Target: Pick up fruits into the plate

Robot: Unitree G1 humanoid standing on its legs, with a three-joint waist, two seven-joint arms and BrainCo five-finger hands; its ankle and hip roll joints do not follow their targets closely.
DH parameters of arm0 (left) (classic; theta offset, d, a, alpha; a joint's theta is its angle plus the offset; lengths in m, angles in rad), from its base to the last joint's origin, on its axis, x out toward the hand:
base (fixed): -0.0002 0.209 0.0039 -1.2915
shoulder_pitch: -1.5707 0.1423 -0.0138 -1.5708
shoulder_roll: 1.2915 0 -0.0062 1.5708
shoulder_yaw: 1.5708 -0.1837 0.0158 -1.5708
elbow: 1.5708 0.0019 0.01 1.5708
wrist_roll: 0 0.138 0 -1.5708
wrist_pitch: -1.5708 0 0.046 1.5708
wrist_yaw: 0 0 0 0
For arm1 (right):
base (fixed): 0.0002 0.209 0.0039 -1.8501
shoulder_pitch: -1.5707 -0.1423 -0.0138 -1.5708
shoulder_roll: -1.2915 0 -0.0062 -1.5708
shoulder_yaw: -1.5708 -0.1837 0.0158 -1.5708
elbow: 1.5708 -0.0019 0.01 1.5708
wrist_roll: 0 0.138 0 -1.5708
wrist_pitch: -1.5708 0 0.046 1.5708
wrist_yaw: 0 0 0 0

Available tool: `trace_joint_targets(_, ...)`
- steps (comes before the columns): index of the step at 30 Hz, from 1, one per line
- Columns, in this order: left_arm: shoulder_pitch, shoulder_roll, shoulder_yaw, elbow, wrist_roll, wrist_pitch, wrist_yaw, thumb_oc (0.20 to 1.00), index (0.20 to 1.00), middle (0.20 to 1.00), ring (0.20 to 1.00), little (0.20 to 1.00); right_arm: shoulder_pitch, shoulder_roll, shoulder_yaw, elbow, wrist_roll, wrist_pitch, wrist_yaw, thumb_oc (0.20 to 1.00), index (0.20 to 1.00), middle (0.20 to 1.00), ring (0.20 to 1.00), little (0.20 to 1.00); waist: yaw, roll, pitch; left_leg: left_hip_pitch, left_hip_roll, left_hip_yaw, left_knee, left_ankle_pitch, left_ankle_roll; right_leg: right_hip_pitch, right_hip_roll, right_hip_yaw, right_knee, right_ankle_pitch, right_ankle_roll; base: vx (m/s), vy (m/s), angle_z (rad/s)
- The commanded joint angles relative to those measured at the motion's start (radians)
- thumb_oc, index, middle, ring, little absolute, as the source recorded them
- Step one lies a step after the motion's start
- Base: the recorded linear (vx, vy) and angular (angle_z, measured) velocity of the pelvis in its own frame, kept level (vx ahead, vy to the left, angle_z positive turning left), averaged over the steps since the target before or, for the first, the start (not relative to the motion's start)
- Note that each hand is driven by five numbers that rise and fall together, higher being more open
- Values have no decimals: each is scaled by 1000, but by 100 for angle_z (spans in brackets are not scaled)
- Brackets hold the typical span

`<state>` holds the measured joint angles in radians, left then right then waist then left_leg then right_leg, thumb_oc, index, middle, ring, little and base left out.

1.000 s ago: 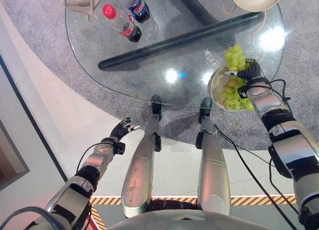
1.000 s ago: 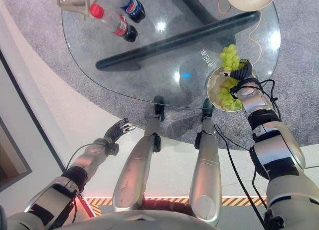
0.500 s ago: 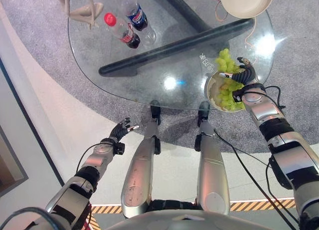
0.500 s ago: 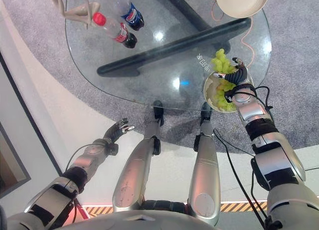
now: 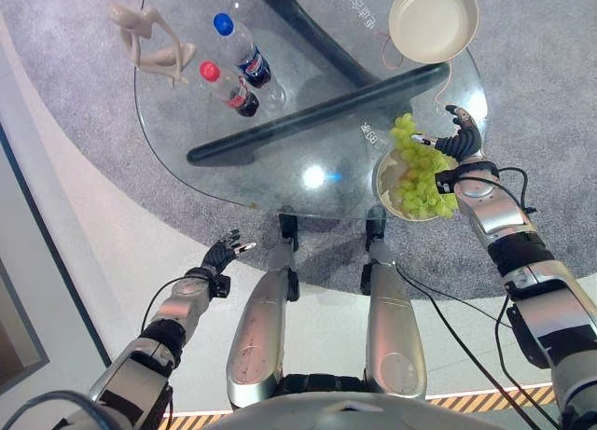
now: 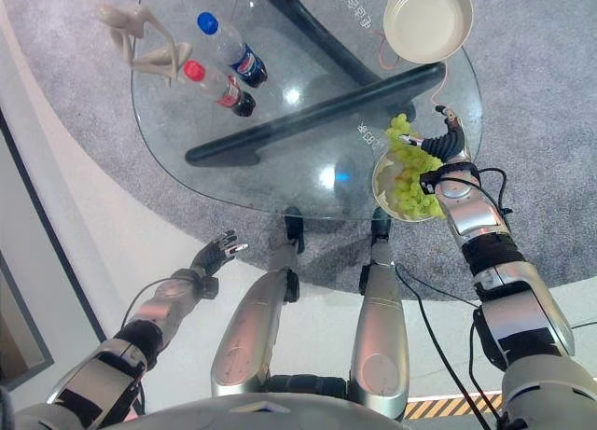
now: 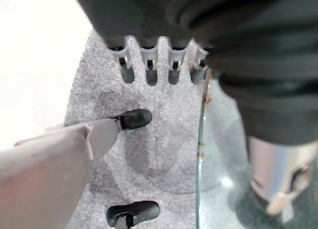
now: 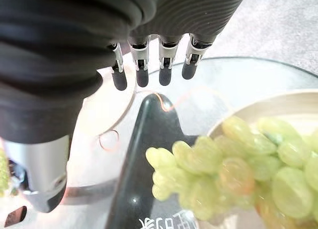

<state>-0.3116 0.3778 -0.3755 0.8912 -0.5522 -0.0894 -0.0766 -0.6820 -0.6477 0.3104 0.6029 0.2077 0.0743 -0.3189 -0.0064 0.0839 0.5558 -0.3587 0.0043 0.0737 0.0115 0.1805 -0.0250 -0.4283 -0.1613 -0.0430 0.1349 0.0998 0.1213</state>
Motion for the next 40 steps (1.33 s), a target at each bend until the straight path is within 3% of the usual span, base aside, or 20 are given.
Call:
trace_joint_targets(1, 56, -12, 48, 59, -30, -18, -21, 1000, 1000, 1000, 1000, 1000, 52, -8, -54, -101, 63, -84, 1, 1000, 1000, 1000, 1000, 1000, 0, -47, -36, 40, -49, -20, 120, -171, 31, 21, 63, -64, 54, -33, -36, 26, 39, 1)
trace_joint_targets(5, 67, -21, 67, 67, -34, -32, -25, 1000, 1000, 1000, 1000, 1000, 116, 36, -93, -164, 149, -136, 42, 1000, 1000, 1000, 1000, 1000, -6, -57, -38, 94, -41, -11, 103, -174, 26, 74, 61, -66, 39, -38, -36, 16, 14, 1)
trace_joint_targets(7, 92, -31, 84, 80, -35, -41, -35, 1000, 1000, 1000, 1000, 1000, 225, 102, -127, -210, 247, -216, 123, 1000, 1000, 1000, 1000, 1000, -13, -66, -79, 137, -33, -2, 82, -179, 20, 123, 59, -71, 10, -41, -37, 79, 25, 8)
trace_joint_targets(13, 173, -65, 130, 109, -30, -59, -73, 1000, 1000, 1000, 1000, 1000, 466, 221, -164, -199, 415, -318, 346, 1000, 1000, 1000, 1000, 1000, -13, -85, -189, 236, -22, 11, 41, -188, 6, 248, 49, -91, -59, -46, -32, 111, 2, 4)
trace_joint_targets(20, 273, -117, 184, 177, -30, -48, -135, 1000, 1000, 1000, 1000, 1000, 626, 354, -143, -12, 453, -303, 475, 1000, 1000, 1000, 1000, 1000, 8, -107, -333, 355, -17, 12, -4, -196, 0, 392, 47, -125, -118, -49, -30, 164, -6, 11)
trace_joint_targets(24, 288, -131, 192, 237, -14, -46, -165, 1000, 1000, 1000, 1000, 1000, 647, 381, -131, 140, 434, -301, 516, 1000, 1000, 1000, 1000, 1000, 20, -108, -377, 397, -18, 8, -26, -196, 0, 439, 49, -138, -137, -50, -30, 109, 14, 11)
trace_joint_targets(28, 291, -145, 198, 332, 17, -43, -185, 1000, 1000, 1000, 1000, 1000, 651, 412, -116, 371, 366, -286, 533, 1000, 1000, 1000, 1000, 1000, 32, -108, -408, 444, -21, 3, -48, -197, 3, 492, 52, -145, -154, -55, -32, 80, 26, 12)
trace_joint_targets(32, 295, -160, 213, 380, 51, -10, -180, 1000, 1000, 1000, 1000, 1000, 661, 442, -115, 588, 252, -226, 533, 1000, 1000, 1000, 1000, 1000, 40, -103, -425, 480, -24, 2, -67, -198, 10, 531, 56, -151, -165, -59, -36, 41, 39, 6)
trace_joint_targets(36, 305, -173, 231, 411, 71, 28, -170, 1000, 1000, 1000, 1000, 1000, 678, 452, -157, 686, 260, -133, 513, 1000, 1000, 1000, 1000, 1000, 41, -95, -435, 507, -26, 5, -77, -201, 14, 556, 58, -152, -173, -60, -37, 13, 18, 1)
trace_joint_targets(40, 313, -175, 235, 424, 76, 48, -167, 1000, 1000, 1000, 1000, 1000, 687, 451, -169, 714, 231, -140, 515, 1000, 1000, 1000, 1000, 1000, 36, -89, -441, 521, -28, 7, -82, -206, 18, 567, 60, -146, -175, -62, -38, 0, 0, 0)
